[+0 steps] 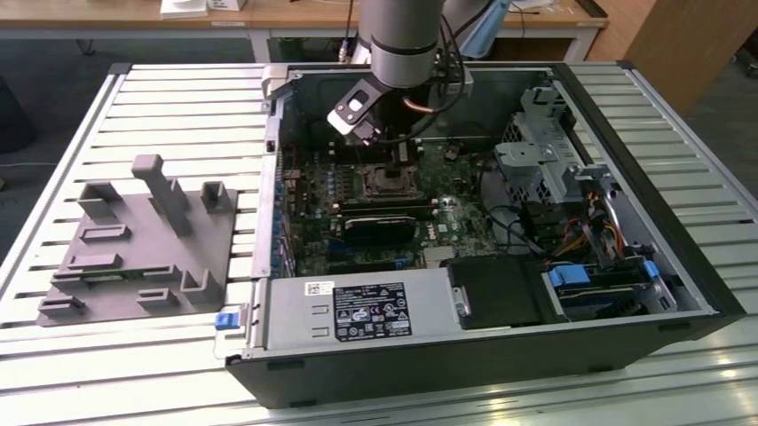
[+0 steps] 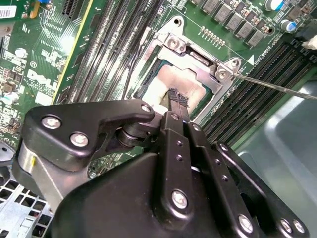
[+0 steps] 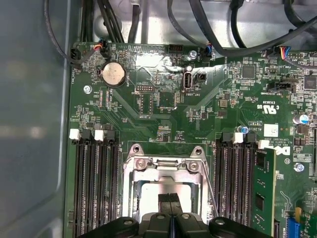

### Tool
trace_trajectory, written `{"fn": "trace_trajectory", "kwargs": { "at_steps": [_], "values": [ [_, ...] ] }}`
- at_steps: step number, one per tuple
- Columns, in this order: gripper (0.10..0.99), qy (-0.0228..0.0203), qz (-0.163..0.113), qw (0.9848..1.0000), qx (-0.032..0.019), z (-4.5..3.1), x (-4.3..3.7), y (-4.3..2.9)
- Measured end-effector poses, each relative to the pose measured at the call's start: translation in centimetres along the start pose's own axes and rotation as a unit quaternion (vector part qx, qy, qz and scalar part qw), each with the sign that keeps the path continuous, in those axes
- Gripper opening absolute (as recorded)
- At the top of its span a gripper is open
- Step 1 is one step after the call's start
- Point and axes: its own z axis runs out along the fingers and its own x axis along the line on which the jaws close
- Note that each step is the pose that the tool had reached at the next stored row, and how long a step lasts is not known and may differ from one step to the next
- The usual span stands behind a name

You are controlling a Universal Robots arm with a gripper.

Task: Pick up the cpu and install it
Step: 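Install the first cpu locking lever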

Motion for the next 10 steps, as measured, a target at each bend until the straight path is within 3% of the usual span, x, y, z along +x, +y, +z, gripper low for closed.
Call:
{"fn": "trace_trajectory", "kwargs": {
  "at_steps": [10],
  "values": [
    [0.106,0.0001,0.0,1.0,-0.0001,-1.2,0.01,0.03]
  ]
}}
